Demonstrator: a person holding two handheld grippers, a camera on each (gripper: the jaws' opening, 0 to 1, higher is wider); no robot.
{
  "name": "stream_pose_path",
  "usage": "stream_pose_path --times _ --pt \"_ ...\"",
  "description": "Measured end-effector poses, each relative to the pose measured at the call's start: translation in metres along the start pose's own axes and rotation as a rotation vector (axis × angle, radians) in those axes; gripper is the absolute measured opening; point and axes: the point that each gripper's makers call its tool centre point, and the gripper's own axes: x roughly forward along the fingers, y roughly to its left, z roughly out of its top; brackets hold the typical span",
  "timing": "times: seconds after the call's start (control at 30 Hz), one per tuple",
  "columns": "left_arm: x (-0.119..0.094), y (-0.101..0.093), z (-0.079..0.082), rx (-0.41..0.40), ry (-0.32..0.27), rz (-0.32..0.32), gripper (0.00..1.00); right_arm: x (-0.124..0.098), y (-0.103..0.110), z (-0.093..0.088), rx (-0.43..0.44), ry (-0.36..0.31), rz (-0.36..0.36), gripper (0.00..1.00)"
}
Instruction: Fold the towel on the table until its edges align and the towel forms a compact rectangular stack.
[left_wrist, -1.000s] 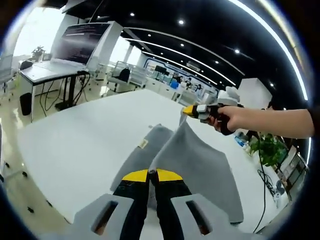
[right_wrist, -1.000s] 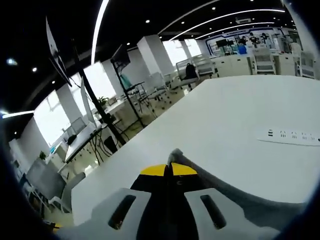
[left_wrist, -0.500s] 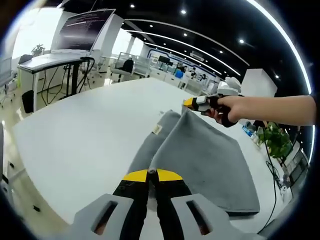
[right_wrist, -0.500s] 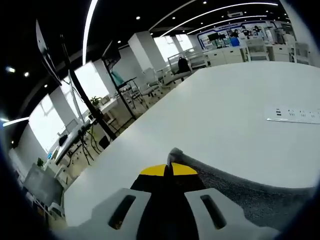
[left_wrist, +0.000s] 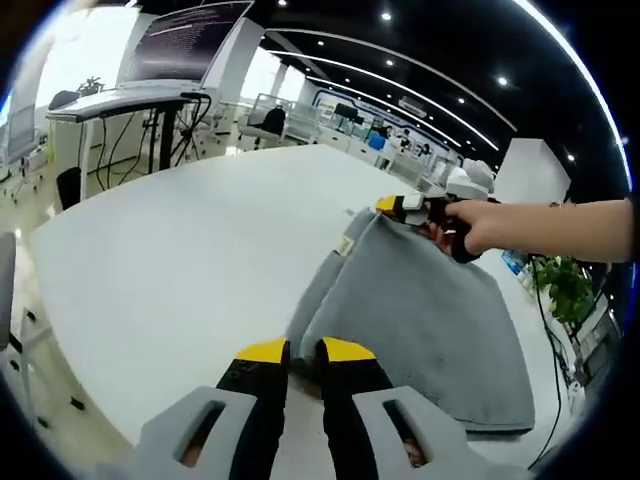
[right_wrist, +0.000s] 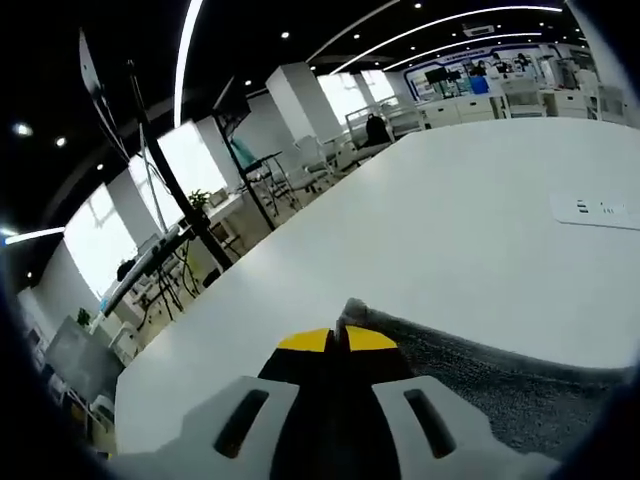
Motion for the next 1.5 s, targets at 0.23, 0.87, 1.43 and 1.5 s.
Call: stream_pose_path --times 0.23,0.87,1.43,1.5 --pt "0.003 0.002 -0.003 0.024 -0.003 -0.011 0.10 0.006 0.001 -0.014 -0.087 0.066 0.042 0.04" --pt "0.006 -0.005 0.003 0.318 0.053 -0.010 0.20 -0.024 -0.006 -0.009 -0.143 0.087 0.040 0.16" --pt "0.008 -0.096 0.028 0.474 0.035 -0.273 0.48 -0.101 -0.029 0.008 -0.242 0.164 0.022 0.30" --pt "0.004 -0.105 0.025 0.480 0.042 -0.300 0.50 -0.112 -0.032 0.011 -0.250 0.167 0.013 0.30"
